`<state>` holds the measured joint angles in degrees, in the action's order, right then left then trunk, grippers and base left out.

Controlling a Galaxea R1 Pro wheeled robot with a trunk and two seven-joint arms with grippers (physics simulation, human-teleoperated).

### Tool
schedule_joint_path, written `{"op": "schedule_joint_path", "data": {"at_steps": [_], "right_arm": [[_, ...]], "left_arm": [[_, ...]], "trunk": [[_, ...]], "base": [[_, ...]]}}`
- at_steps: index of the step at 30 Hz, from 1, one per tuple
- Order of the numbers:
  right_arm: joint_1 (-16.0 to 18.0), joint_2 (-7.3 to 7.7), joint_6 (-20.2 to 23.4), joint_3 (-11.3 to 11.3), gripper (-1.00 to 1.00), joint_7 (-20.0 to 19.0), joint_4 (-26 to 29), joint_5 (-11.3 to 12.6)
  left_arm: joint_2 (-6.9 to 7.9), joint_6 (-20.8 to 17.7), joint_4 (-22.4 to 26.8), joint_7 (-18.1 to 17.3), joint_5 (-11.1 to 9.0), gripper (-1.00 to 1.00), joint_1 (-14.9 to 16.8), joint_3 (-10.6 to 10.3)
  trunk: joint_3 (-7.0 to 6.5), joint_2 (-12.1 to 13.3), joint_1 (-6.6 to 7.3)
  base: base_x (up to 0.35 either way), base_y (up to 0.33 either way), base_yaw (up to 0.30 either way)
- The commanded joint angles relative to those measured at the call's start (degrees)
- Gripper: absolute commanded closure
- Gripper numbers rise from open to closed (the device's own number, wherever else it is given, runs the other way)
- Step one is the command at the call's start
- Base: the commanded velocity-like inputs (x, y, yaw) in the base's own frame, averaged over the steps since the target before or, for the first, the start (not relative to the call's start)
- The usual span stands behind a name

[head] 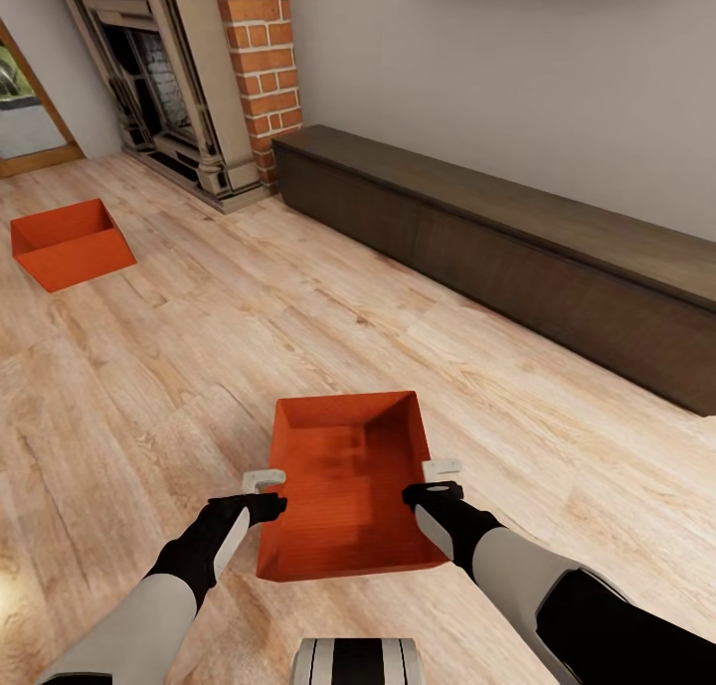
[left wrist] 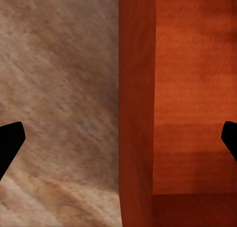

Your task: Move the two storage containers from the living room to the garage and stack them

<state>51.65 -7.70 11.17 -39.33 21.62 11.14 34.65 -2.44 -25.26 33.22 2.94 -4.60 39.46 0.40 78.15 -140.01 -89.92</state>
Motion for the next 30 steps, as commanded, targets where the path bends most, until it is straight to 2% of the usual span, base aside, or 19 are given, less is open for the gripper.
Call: {"op": "schedule_joint_path", "data": {"at_steps": [1,7,30], "right_arm": [[0.0,0.14,0.4,-0.5,-1.00,0.4,0.1,0.3],[0.0,0.67,0.4,-0.5,-1.00,0.2,0.1,0.3],[0.0,0.84,0.4,-0.5,-1.00,-0.2,0.1,0.3]], "left_arm": [[-0.02,-0.3,0.1,0.3,-0.5,-1.00,0.0,0.0],[-0.02,-0.3,0.1,0.3,-0.5,-1.00,0.0,0.0],[-0.22,-0.3,0.0,0.3,-0.5,-1.00,0.0,0.0]], "trunk": [[0.04,0.0,0.01],[0.04,0.0,0.01],[0.04,0.0,0.01]], "base": [[0.000,0.000,0.000],[0.000,0.000,0.000],[0.000,0.000,0.000]]}}
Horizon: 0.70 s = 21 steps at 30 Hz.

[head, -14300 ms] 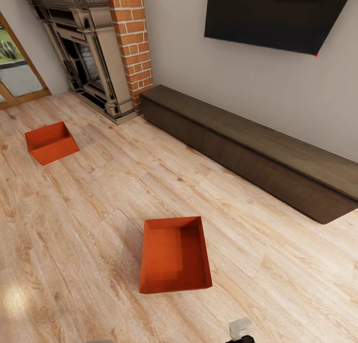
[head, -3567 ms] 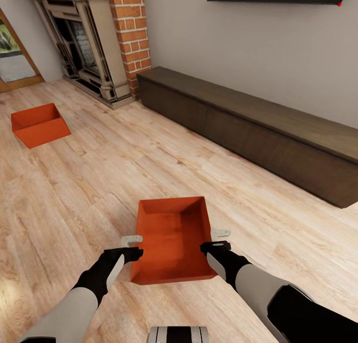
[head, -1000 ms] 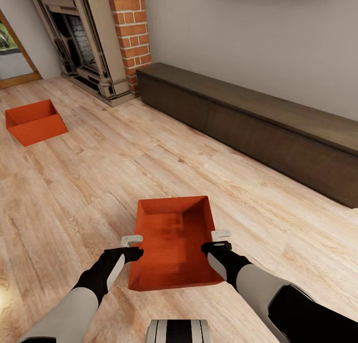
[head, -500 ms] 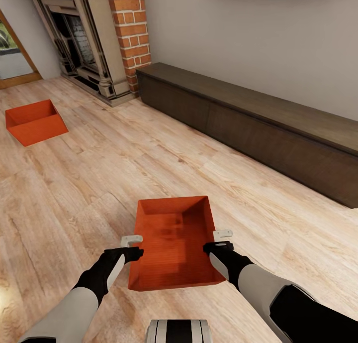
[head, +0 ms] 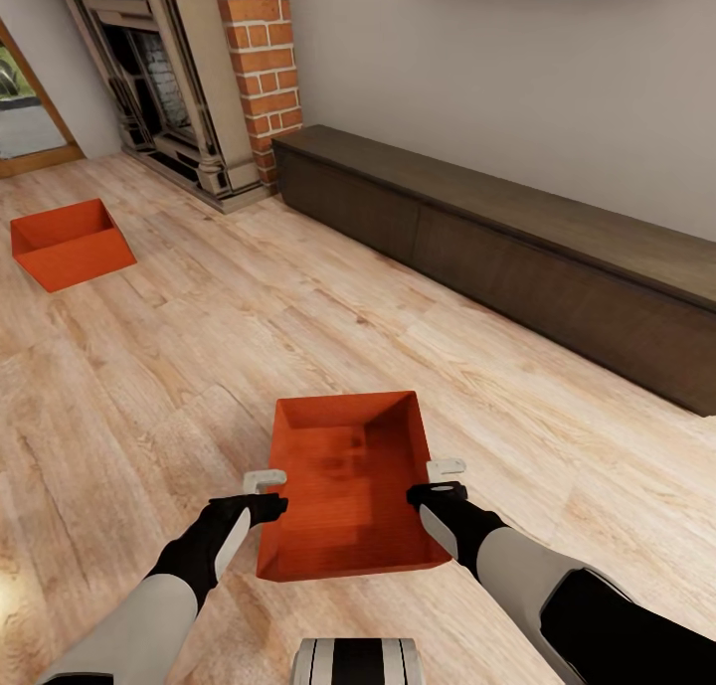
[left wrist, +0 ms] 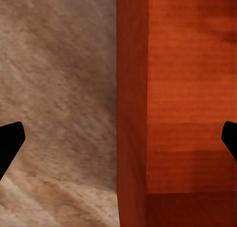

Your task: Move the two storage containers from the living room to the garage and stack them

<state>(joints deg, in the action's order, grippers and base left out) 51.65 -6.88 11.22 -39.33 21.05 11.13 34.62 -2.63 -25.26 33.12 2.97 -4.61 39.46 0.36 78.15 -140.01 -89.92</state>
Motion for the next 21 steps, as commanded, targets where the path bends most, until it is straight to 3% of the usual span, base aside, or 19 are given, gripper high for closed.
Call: {"op": "schedule_joint_path", "data": {"at_steps": [1,21], "right_arm": [[0.0,0.01,0.4,-0.5,-1.00,0.3,0.1,0.3],[0.0,0.00,0.5,-0.5,-1.00,0.3,0.1,0.2]], "left_arm": [[-0.06,-0.3,0.1,0.3,-0.5,-1.00,0.0,0.0],[-0.07,-0.3,-0.4,0.4,-0.8,-1.00,0.0,0.2]], "trunk": [[0.04,0.0,0.01],[0.04,0.0,0.01]], "base": [[0.000,0.000,0.000],[0.000,0.000,0.000]]}}
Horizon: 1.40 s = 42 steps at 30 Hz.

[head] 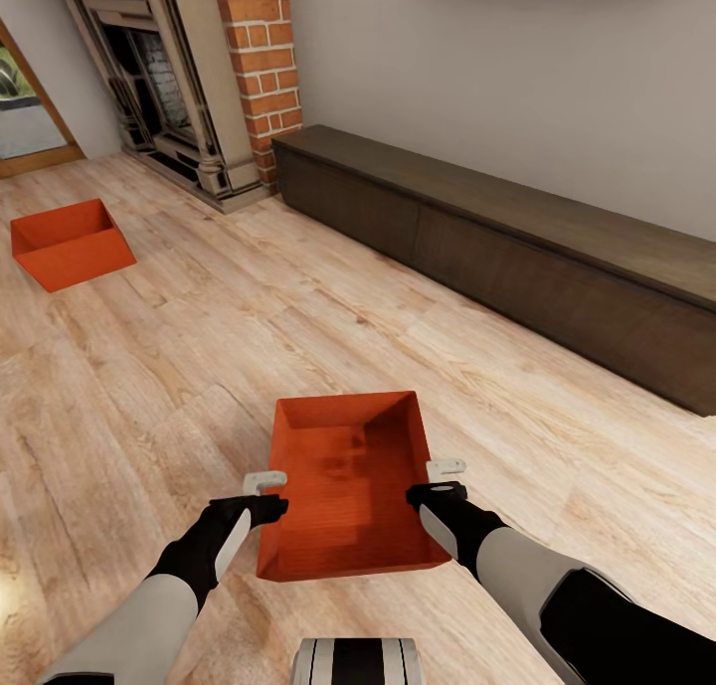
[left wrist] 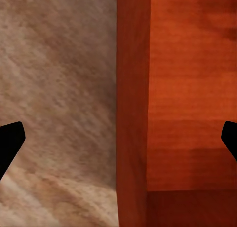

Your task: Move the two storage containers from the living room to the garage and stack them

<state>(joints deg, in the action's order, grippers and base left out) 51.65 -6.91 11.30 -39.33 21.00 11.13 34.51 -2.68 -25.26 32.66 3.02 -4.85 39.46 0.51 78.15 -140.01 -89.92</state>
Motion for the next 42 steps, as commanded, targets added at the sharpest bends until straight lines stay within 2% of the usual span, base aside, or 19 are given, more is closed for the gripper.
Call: {"op": "schedule_joint_path", "data": {"at_steps": [1,42], "right_arm": [[0.0,0.04,0.4,-0.5,-1.00,0.4,0.1,0.3],[0.0,0.06,0.3,-0.5,-1.00,0.4,0.1,0.4]], "left_arm": [[-0.03,-0.3,0.0,0.3,-0.6,-1.00,0.0,0.1],[-0.14,-0.3,-0.1,0.3,-1.2,-1.00,0.0,0.5]], "trunk": [[0.04,0.0,0.01],[0.04,0.0,0.01]], "base": [[0.000,0.000,0.000],[0.000,0.000,0.000]]}}
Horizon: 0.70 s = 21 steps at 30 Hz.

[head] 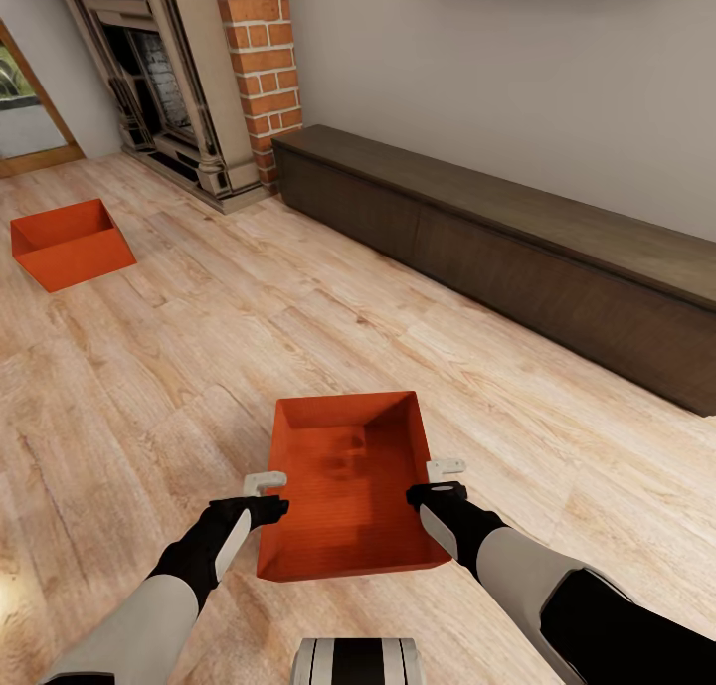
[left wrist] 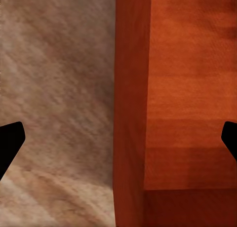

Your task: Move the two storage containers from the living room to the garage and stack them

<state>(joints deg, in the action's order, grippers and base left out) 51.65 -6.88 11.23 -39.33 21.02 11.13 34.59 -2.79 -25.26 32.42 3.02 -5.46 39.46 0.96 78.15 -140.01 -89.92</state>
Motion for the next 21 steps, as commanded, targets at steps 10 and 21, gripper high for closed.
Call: {"op": "schedule_joint_path", "data": {"at_steps": [10,21], "right_arm": [[0.0,0.10,0.4,-0.5,-1.00,0.3,0.1,0.3],[0.0,0.12,0.4,-0.5,1.00,0.3,0.1,0.3]], "left_arm": [[-0.17,-0.3,0.1,0.3,-0.7,-1.00,0.0,0.1],[-0.20,-0.3,-1.3,0.3,-0.6,1.00,0.0,0.2]], "trunk": [[0.04,0.0,0.01],[0.04,0.0,0.01]], "base": [[0.000,0.000,0.000],[0.000,0.000,0.000]]}}
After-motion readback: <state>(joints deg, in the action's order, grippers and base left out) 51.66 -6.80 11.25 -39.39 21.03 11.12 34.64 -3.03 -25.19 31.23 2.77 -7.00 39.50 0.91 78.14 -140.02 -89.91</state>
